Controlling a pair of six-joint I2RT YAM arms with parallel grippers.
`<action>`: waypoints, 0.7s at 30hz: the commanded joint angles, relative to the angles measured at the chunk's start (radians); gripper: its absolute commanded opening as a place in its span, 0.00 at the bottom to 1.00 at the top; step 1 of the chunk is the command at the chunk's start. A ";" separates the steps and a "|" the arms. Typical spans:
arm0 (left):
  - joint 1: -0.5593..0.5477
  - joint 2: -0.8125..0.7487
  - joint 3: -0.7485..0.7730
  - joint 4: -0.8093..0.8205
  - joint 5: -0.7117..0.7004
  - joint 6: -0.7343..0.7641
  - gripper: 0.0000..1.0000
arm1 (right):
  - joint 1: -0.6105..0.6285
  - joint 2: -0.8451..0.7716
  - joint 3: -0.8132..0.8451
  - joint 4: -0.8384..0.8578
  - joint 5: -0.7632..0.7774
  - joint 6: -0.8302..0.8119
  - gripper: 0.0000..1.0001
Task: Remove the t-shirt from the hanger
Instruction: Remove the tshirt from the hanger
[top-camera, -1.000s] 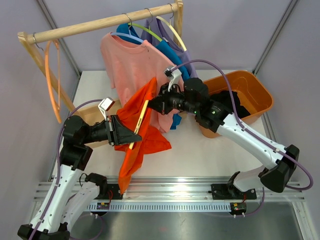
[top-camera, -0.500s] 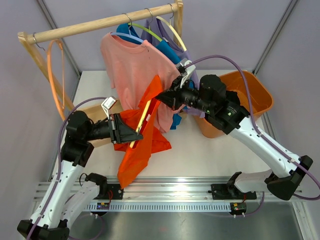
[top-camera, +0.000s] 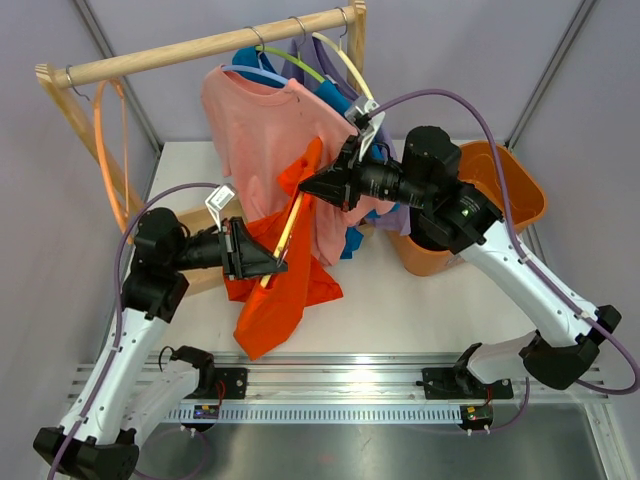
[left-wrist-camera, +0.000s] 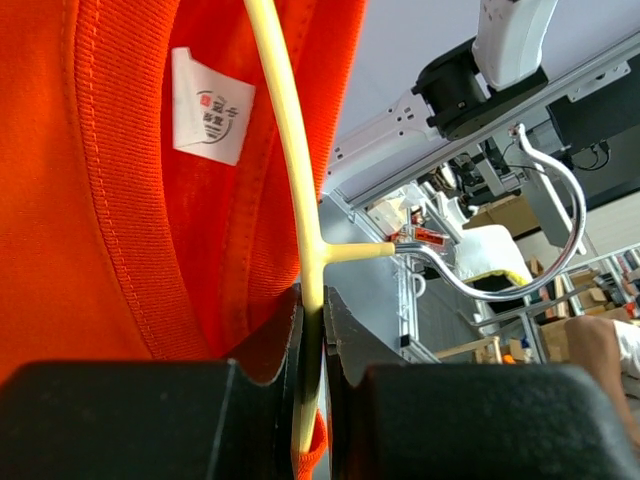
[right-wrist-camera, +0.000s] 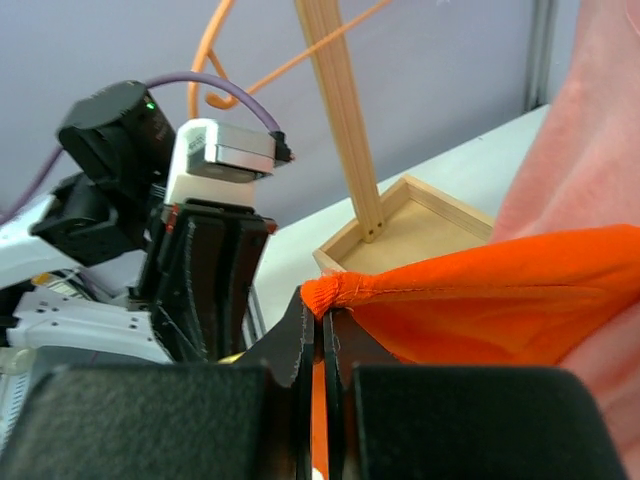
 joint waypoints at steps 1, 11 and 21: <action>0.005 0.015 0.047 0.077 -0.026 0.039 0.00 | 0.001 0.005 0.138 0.058 -0.134 0.058 0.00; 0.002 0.038 -0.051 0.652 -0.084 -0.180 0.00 | 0.010 0.056 0.202 0.078 -0.264 0.183 0.00; -0.040 0.099 -0.214 1.270 -0.175 -0.349 0.00 | -0.011 0.100 0.276 0.101 -0.246 0.249 0.00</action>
